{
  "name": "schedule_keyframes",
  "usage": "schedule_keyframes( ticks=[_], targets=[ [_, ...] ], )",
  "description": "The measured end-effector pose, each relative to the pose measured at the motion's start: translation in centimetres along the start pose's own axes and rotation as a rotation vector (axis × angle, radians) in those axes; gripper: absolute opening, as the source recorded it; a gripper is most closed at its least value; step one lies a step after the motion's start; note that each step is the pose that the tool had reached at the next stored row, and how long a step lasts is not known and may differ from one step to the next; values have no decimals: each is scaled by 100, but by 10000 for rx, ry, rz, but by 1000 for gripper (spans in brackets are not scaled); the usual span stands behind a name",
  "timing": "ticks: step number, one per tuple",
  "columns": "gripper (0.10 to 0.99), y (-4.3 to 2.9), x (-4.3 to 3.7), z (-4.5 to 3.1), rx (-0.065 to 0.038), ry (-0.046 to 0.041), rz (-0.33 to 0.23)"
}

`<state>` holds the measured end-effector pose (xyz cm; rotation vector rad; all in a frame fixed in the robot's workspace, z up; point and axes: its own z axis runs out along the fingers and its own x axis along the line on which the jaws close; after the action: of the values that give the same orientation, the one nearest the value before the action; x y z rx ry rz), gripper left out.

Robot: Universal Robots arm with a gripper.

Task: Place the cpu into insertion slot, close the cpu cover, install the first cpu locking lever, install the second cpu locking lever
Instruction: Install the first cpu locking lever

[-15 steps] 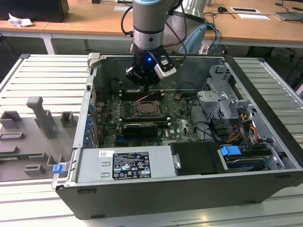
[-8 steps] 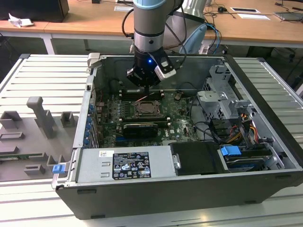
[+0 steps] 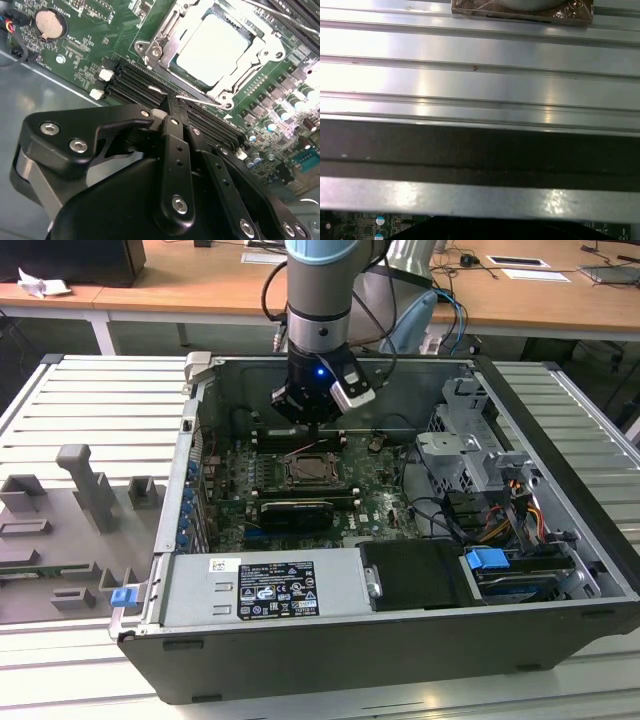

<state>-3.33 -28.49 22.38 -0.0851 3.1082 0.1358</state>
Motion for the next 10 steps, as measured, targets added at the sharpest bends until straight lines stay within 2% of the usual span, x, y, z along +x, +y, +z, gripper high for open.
schedule_keyframes(
  ticks=[3, 10],
  targets=[
    [106, -20, -20, 26, 0, 0, 0],
    [106, -33, -122, 139, 0, 4, 0]
  ],
)
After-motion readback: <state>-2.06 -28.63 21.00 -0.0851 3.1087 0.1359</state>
